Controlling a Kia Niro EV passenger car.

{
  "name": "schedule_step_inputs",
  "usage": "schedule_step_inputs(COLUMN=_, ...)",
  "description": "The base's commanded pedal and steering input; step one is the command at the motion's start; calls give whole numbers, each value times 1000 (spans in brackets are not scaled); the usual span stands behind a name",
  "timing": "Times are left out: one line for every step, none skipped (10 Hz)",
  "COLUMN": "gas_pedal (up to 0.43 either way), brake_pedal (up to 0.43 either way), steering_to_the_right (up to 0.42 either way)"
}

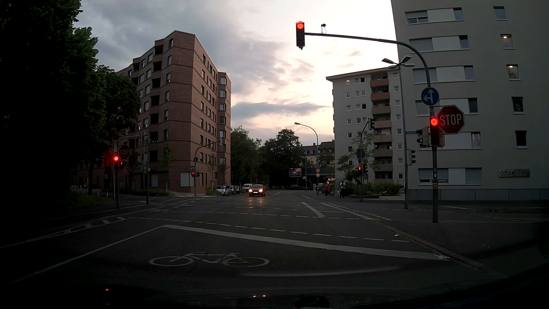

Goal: Follow the waypoints while adhering to traffic rules and regulations

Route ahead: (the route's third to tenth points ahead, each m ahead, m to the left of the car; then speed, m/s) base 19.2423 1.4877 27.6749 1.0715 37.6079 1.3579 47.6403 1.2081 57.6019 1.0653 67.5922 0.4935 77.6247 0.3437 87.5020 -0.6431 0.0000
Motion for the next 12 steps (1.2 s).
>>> schedule_step_inputs(gas_pedal=0, brake_pedal=201, steering_to_the_right=-8)
schedule_step_inputs(gas_pedal=0, brake_pedal=201, steering_to_the_right=-8)
schedule_step_inputs(gas_pedal=0, brake_pedal=201, steering_to_the_right=-8)
schedule_step_inputs(gas_pedal=0, brake_pedal=201, steering_to_the_right=-8)
schedule_step_inputs(gas_pedal=0, brake_pedal=201, steering_to_the_right=-8)
schedule_step_inputs(gas_pedal=0, brake_pedal=201, steering_to_the_right=-8)
schedule_step_inputs(gas_pedal=0, brake_pedal=201, steering_to_the_right=-8)
schedule_step_inputs(gas_pedal=0, brake_pedal=201, steering_to_the_right=-8)
schedule_step_inputs(gas_pedal=0, brake_pedal=201, steering_to_the_right=-8)
schedule_step_inputs(gas_pedal=0, brake_pedal=201, steering_to_the_right=-8)
schedule_step_inputs(gas_pedal=0, brake_pedal=201, steering_to_the_right=-8)
schedule_step_inputs(gas_pedal=0, brake_pedal=201, steering_to_the_right=-8)
